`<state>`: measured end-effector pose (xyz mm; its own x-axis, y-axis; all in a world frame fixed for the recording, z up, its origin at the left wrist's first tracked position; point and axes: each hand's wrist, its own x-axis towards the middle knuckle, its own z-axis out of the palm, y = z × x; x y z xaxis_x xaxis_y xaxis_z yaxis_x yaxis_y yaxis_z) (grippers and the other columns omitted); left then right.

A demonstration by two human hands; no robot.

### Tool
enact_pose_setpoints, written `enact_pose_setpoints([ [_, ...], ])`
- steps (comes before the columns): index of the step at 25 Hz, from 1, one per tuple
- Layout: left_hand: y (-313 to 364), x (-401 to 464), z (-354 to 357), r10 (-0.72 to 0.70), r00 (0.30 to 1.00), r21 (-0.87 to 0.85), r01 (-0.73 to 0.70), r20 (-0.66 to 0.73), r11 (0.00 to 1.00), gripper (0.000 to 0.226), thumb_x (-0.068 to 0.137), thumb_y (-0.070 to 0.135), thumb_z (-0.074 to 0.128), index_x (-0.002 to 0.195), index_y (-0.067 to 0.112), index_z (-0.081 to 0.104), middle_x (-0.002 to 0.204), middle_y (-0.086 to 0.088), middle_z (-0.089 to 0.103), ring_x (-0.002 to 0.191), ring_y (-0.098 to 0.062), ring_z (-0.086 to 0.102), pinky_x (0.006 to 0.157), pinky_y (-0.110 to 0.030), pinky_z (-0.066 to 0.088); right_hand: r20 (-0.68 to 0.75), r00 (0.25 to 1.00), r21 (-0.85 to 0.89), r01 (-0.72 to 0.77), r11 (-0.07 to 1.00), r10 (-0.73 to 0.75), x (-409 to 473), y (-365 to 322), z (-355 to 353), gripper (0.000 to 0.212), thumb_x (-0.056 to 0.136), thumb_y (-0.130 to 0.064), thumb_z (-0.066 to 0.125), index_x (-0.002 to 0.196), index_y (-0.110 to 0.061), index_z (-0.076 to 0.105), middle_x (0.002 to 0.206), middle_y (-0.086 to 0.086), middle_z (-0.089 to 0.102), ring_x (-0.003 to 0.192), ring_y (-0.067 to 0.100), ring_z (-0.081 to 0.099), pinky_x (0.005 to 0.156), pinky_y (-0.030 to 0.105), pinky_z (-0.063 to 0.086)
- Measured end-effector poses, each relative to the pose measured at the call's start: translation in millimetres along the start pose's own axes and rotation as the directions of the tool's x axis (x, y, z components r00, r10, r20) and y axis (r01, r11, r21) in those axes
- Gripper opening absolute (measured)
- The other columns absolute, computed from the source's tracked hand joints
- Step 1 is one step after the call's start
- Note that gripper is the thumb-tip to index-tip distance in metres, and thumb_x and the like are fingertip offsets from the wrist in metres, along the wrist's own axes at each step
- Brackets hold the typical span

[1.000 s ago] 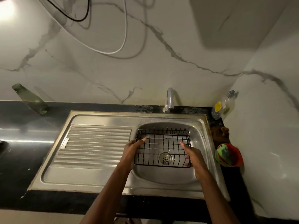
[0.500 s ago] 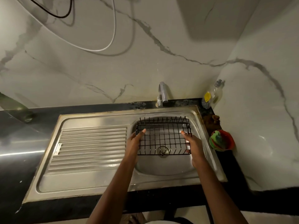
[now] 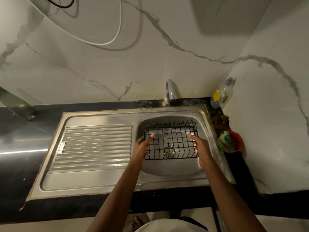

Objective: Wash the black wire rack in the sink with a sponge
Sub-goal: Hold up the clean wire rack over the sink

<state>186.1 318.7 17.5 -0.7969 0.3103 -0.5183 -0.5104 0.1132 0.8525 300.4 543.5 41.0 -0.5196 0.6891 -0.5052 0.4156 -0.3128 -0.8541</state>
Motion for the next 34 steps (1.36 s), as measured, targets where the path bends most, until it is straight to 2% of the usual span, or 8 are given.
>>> enact_pose_setpoints([
  [1,2.2,-2.4,-1.0,0.022,1.0,-0.01,-0.022,-0.001,1.0,0.091,0.066,0.074,0.083,0.137,0.02,0.063,0.132,-0.018,0.067,0.125,-0.043,0.06,0.099,-0.052,0.054,0.01,1.0,0.018,0.013,1.0,-0.013,2.5,-1.3,-1.8,0.052,0.074,-0.048,0.079,0.109,-0.011,0.073,0.082,0.0,0.055,0.072,0.017,0.051,0.059,0.029,0.04],
  [4,9.6,-9.2,-7.2,0.104,0.994,-0.001,-0.104,0.017,0.995,0.078,0.072,0.069,0.082,0.133,0.024,0.066,0.123,-0.003,0.074,0.121,-0.027,0.067,0.104,-0.052,0.052,0.001,0.995,0.037,0.103,0.994,-0.103,4.5,-10.6,-5.2,0.05,0.061,-0.054,0.08,0.095,-0.018,0.075,0.077,-0.005,0.06,0.075,0.015,0.054,0.062,0.031,0.042],
  [9,12.5,-25.7,-7.1,0.055,0.998,0.055,-0.055,-0.01,0.997,0.077,0.072,0.064,0.081,0.129,0.014,0.068,0.112,-0.005,0.076,0.099,-0.019,0.07,0.072,-0.029,0.053,0.024,0.999,0.033,0.027,0.999,-0.027,6.5,-14.4,7.2,0.049,0.076,-0.042,0.078,0.117,-0.015,0.073,0.104,-0.001,0.06,0.09,0.014,0.052,0.071,0.029,0.038],
  [12,17.2,-28.5,-11.0,0.095,0.995,0.022,-0.094,-0.035,0.995,0.058,0.082,0.053,0.079,0.126,0.016,0.07,0.11,-0.004,0.077,0.099,-0.017,0.072,0.075,-0.027,0.054,0.008,0.995,0.06,0.095,0.994,-0.096,7.7,-18.5,2.7,0.042,0.08,-0.04,0.078,0.113,-0.016,0.073,0.109,-0.002,0.065,0.098,0.015,0.056,0.082,0.035,0.041],
  [18,21.9,-23.5,-10.6,0.071,0.997,0.043,-0.07,-0.022,0.997,0.087,0.06,0.071,0.083,0.122,0.011,0.072,0.102,-0.008,0.078,0.088,-0.026,0.07,0.078,-0.04,0.058,-0.009,1.0,0.014,0.006,1.0,-0.006,4.8,-10.3,10.3,0.03,0.081,-0.042,0.079,0.094,-0.016,0.069,0.102,0.001,0.065,0.098,0.02,0.057,0.088,0.041,0.048],
  [20,27.1,-23.6,-15.8,0.09,0.996,0.028,-0.089,-0.02,0.996,0.065,0.073,0.058,0.084,0.121,0.015,0.073,0.104,-0.006,0.079,0.09,-0.02,0.071,0.082,-0.036,0.058,-0.009,0.999,0.069,0.048,0.996,-0.047,4.5,-14.0,7.1,0.028,0.076,-0.042,0.081,0.087,-0.018,0.071,0.095,-0.001,0.067,0.093,0.017,0.058,0.083,0.04,0.046],
  [23,29.8,-22.9,-21.2,0.055,0.998,-0.004,-0.055,0.008,0.998,0.032,0.087,0.038,0.08,0.11,0.015,0.076,0.097,-0.005,0.081,0.078,-0.009,0.076,0.061,-0.018,0.058,-0.035,0.996,0.126,0.088,0.988,-0.085,4.0,-12.1,8.7,0.024,0.071,-0.037,0.085,0.081,-0.017,0.076,0.075,-0.007,0.064,0.077,0.013,0.056,0.068,0.031,0.041],
  [34,46.4,-24.7,-19.7,0.032,0.999,-0.082,-0.034,-0.021,0.996,0.026,0.088,0.029,0.08,0.109,0.014,0.074,0.081,0.005,0.08,0.069,-0.002,0.075,0.049,-0.014,0.053,-0.029,0.998,0.104,0.057,0.993,-0.054,12.5,-16.7,18.6,0.06,0.057,-0.049,0.087,0.094,-0.003,0.072,0.077,0.0,0.059,0.074,0.016,0.051,0.055,0.028,0.038],
])
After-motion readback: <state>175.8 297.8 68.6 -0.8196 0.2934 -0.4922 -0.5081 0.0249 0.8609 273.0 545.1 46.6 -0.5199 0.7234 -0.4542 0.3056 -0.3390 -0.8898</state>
